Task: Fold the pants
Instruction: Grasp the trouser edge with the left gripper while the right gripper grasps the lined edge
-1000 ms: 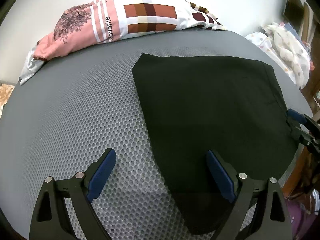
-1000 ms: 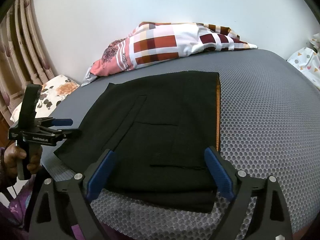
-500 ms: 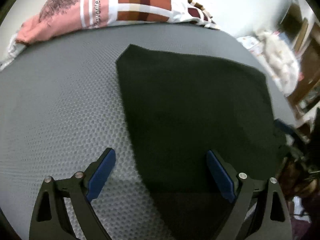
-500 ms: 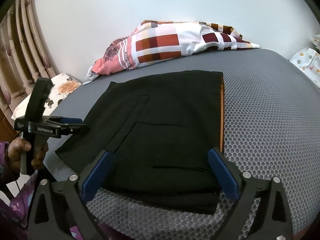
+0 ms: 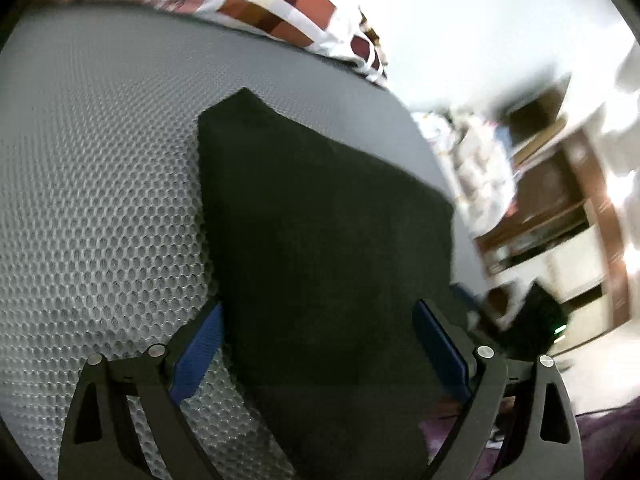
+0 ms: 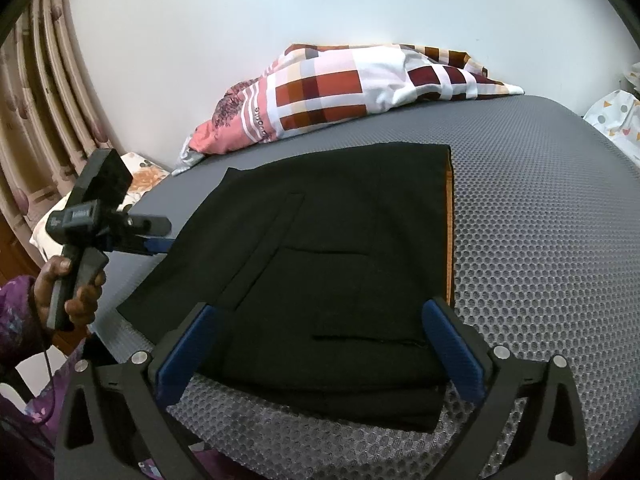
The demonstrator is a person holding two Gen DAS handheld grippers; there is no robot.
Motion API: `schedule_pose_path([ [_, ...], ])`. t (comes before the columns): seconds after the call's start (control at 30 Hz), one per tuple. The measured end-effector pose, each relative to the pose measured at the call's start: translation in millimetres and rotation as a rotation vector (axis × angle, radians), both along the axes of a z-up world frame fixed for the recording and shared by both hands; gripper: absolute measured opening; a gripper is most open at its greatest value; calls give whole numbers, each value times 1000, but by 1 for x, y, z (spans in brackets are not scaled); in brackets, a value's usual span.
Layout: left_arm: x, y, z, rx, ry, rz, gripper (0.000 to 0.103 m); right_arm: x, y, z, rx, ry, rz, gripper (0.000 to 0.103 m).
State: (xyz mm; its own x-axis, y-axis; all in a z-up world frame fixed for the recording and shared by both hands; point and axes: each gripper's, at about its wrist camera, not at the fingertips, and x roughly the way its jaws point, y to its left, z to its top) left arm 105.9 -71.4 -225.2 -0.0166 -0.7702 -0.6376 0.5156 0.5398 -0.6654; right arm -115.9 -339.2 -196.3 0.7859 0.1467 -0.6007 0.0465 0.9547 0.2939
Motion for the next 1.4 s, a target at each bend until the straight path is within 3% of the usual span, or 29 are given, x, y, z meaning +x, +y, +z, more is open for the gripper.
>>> schedule_pose_path([
  [0.17, 12, 2, -4, -80, 122, -42, 89, -2, -3, 0, 24, -12, 0, 103],
  [0.27, 19, -2, -5, -167, 215, -67, 89, -2, -5, -1, 46, -23, -3, 103],
  [0.4, 26, 4, -9, -255, 257, -42, 89, -3, -9, -1, 74, -31, -2, 103],
  [0.6, 17, -19, 3, -128, 180, -81, 89, -7, -11, -2, 110, -43, 0, 103],
  [0.73, 6, -30, 2, -33, 67, -120, 88, -9, -16, -1, 154, -45, 15, 103],
  [0.8, 10, -31, 0, -56, 115, -86, 89, -8, -18, -1, 169, -44, 23, 103],
  [0.83, 15, -31, -4, -104, 175, -54, 89, -8, -18, -1, 170, -43, 30, 103],
  [0.9, 22, -29, -7, -174, 216, -27, 89, -8, -20, 0, 183, -41, 40, 103],
  [1.07, 13, -40, -4, -56, 112, -87, 78, -5, -40, 0, 330, -19, 70, 103],
  [1.13, 19, -34, -8, -62, 147, -49, 67, 2, -56, 2, 448, 22, 78, 101],
  [1.17, 21, -30, -11, -60, 164, -32, 56, 4, -67, 1, 528, 40, 68, 99],
  [1.2, 23, -26, -14, -58, 178, -18, 44, 5, -79, 0, 612, 54, 51, 92],
  [1.27, 28, -16, -22, -59, 218, 16, 33, 7, -108, -9, 742, 96, -6, 88],
  [1.33, 30, -12, -27, -74, 242, 29, 29, 11, -131, -23, 864, 129, -31, 74],
  [1.4, 25, -12, -22, -50, 200, 19, 29, 16, -146, -32, 948, 142, -43, 68],
])
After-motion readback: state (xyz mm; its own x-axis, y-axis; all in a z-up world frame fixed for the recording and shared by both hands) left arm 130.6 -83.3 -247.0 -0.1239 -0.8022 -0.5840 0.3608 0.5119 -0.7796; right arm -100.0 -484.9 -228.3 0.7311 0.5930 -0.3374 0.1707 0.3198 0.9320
